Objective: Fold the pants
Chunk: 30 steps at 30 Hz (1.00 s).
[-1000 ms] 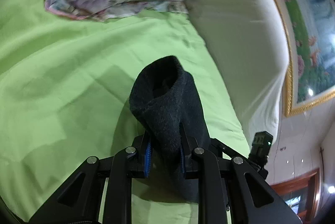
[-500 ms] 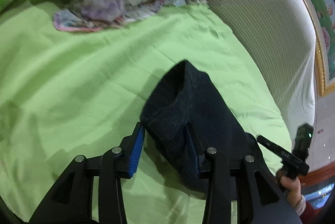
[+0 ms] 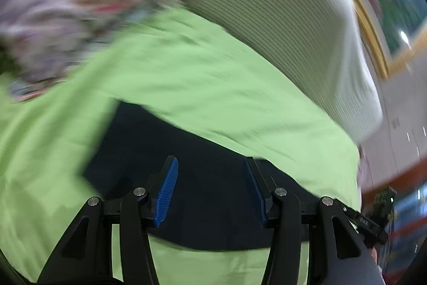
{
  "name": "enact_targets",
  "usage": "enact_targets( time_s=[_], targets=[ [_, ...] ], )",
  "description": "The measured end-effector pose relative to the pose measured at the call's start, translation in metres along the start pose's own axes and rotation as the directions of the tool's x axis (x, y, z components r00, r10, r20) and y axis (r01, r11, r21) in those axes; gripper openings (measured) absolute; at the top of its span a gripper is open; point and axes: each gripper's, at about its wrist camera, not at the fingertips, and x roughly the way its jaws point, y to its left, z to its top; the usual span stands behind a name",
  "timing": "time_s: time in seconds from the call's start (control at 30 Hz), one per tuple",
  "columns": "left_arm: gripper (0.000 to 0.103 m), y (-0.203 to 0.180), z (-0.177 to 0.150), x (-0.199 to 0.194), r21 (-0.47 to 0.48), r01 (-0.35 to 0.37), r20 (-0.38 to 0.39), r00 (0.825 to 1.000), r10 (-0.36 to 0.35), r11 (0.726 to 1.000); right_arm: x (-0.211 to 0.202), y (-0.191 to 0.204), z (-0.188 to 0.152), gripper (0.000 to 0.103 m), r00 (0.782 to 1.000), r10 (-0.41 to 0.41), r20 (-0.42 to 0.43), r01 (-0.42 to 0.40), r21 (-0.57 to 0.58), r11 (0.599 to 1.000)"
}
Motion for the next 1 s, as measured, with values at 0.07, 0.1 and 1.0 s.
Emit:
enact_targets(
  time_s=[0.07, 0.1, 1.0],
  targets=[
    [0.054, -0.034, -0.007, 0.018, 0.080, 0.045, -0.061, 0.997, -0.040, 0.996, -0.015, -0.022, -0.012, 0.030, 1.000, -0.028, 0.010, 0.028, 0.065, 0.997],
    [0.054, -0.050, -0.011, 0.027, 0.118, 0.066, -0.091, 0.994, -0.055, 0.991, -0.022, -0.032, -0.019, 0.030, 0.999, -0.042, 0.017, 0.040, 0.095, 0.995],
    [0.060, -0.293, -0.187, 0.172, 0.727, 0.407, -0.551, 0.826, 0.117, 0.553, -0.085, -0.173, -0.084, 0.031, 0.977, -0.160, 0.139, 0.062, 0.535, 0.843]
  ],
)
